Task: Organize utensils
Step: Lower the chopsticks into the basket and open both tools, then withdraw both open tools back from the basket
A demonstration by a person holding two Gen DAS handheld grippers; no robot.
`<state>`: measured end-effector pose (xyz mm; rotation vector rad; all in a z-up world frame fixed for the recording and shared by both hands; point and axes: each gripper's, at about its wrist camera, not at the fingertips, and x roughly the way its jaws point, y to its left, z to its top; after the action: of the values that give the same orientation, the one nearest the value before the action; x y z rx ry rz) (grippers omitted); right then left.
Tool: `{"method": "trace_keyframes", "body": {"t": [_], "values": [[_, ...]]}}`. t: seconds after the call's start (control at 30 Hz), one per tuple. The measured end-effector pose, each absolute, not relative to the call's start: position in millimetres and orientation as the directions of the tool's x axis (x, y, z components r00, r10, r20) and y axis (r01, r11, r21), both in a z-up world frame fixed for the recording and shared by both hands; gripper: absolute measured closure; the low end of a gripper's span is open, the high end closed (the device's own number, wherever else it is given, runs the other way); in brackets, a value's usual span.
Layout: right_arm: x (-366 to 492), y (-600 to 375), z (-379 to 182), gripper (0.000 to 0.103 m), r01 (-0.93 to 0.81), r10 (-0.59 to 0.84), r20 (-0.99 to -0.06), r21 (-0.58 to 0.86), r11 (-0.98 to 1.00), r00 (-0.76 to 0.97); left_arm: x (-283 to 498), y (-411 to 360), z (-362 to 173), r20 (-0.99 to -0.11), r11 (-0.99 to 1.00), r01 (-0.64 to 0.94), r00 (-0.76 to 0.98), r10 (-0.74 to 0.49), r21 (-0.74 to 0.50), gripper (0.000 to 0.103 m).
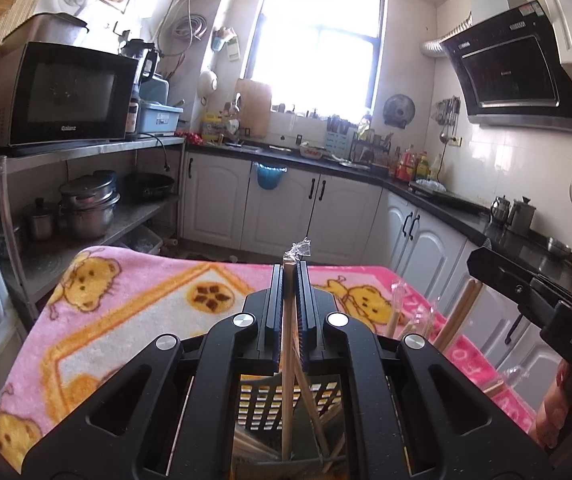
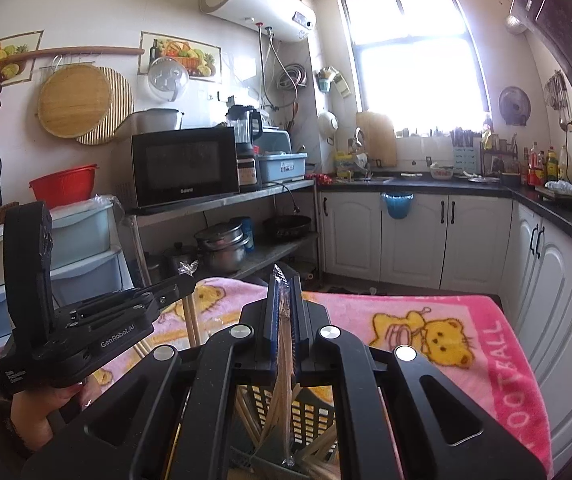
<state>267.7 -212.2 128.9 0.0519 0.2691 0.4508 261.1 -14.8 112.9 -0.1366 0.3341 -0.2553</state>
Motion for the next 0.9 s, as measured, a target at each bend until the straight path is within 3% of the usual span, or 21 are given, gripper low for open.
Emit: {"method": "trace_keyframes", "body": {"t": [0.43, 0.57, 0.67, 0.9], "values": [[264.7, -214.0, 112.1, 0.094, -0.399, 0.414, -0.326, 0.116, 0.909, 0.850, 260.2, -14.7, 101.4, -0.405, 0.953, 0.247, 0.864, -0.298, -0.175, 0.099], [258.8, -217.4, 109.8, 0.084, -0.390, 0.405, -0.338, 0.114, 0.914, 0.850, 254.2, -14.8, 101.3, -0.422, 0.950, 0.258, 0.852, -0.309, -0.175, 0.098], [254.7, -219.2, 108.9, 0.083, -0.386, 0.397, -0.352, 0.105, 0.916, 0.848, 249.6, -13.2, 101.5, -0.433, 0.947, 0.262, 0.843, -0.319, -0.189, 0.083], [245.1, -225.9, 107.4, 0.078, -0.379, 0.389, -0.374, 0.104, 0.920, 0.842, 234.7, -11.6, 105.8, -0.432, 0.943, 0.272, 0.839, -0.331, -0.193, 0.065]]}}
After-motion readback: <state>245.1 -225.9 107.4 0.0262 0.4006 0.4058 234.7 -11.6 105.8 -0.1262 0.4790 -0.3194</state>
